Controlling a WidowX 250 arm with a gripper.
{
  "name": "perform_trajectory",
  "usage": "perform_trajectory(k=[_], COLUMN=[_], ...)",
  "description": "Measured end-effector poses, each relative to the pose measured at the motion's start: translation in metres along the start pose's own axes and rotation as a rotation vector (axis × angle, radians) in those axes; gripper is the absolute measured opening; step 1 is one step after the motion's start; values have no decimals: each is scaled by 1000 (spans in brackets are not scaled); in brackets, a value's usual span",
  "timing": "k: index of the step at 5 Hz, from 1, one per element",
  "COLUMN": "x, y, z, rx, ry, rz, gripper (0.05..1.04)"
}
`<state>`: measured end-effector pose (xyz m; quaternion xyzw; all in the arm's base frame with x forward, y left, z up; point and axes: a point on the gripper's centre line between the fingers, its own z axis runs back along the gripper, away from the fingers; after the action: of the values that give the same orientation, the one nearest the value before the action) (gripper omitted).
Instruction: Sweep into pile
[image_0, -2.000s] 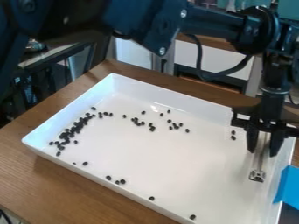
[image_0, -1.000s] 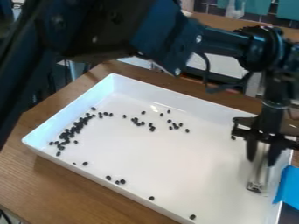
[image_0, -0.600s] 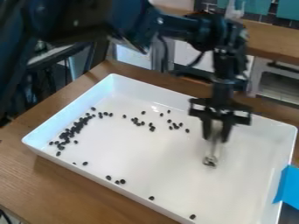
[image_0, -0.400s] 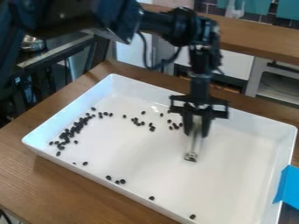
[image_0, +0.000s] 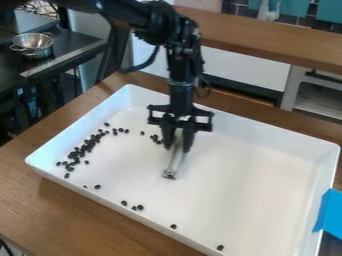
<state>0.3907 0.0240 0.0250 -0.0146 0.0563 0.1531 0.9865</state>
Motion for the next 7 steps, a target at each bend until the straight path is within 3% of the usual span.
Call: perform_trajectory(k=[1,3,5,6,7], x=[-5,-4,-33,-50,-75], y=[27,66,22,-15,-59], z=[-1,1,81,99,87], rx=[31,36,-224,-287,-265], ry=[-56,-74,-66,-52,-14], rz=[-1,46,28,17,23], gripper=[375,375,375,375,375])
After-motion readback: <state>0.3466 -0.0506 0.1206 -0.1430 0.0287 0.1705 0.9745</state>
